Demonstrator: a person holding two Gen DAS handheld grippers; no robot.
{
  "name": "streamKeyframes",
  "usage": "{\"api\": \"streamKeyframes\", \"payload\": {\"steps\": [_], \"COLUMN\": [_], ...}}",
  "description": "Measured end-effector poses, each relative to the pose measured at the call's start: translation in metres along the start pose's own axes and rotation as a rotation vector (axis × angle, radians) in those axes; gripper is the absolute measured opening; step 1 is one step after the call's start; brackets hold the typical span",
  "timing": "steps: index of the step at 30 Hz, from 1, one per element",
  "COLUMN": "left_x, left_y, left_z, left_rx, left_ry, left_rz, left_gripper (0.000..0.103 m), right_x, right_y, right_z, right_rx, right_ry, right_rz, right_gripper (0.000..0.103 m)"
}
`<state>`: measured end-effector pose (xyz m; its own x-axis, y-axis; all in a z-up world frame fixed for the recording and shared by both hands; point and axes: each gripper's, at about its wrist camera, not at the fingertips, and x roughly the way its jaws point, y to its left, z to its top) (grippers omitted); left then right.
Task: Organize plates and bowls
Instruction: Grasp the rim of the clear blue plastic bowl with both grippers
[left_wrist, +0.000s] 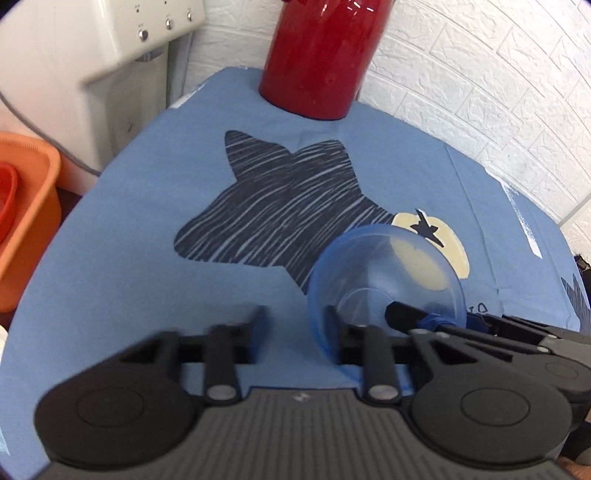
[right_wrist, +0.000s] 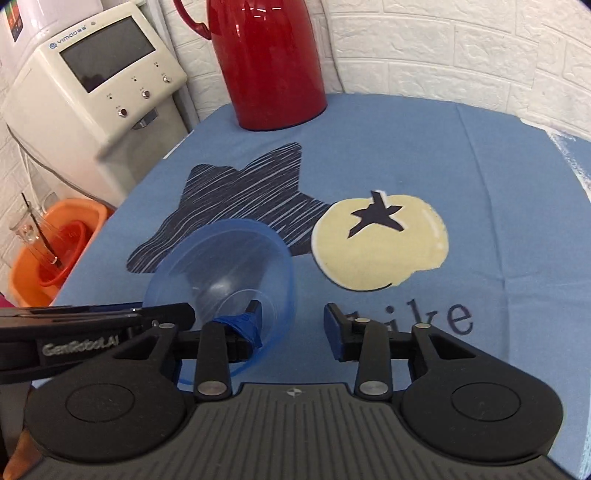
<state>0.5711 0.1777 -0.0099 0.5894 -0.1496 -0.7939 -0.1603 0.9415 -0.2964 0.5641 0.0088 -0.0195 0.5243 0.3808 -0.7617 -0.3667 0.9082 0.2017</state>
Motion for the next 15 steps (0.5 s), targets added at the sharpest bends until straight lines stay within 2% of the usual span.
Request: {"api": "streamKeyframes", "payload": {"steps": [2,3,8,12,15], "left_x": [-0.002,-0.006,-0.052,-0.104,-0.141], "left_y": [0.002,0.000,-0.012,-0.036,-0.058], "left_z": [-0.003,-0.006,-0.030,-0.063,-0.098], "left_rx": [-0.023,-0.018,0.014,0.066,0.099], "left_ry": [0.027,0.028,0.014,0.009,0.029], "left_rz": [-0.040,-0.036,-0.042,-0.056,-0.097], "left_gripper": [0.006,0.002,0.002,0.002,0.002], "right_x": [-0.004,-0.008,-0.046,-0.094,-0.140], "right_y": [0.007,0.011,0.022,0.024,0.020], "right_z": [-0.002,-0.005,-0.025,-0.056,-0.088], "right_rx": [0.001,-0.002,0.006,0.027,0.040], "right_ry": [0.012,0.016,0.006,0.013,0.012], "right_rz": [0.032,0.050,0.057,0.060,0.047], "right_gripper": [0.017,0.014,0.016,0.018,0.021]}}
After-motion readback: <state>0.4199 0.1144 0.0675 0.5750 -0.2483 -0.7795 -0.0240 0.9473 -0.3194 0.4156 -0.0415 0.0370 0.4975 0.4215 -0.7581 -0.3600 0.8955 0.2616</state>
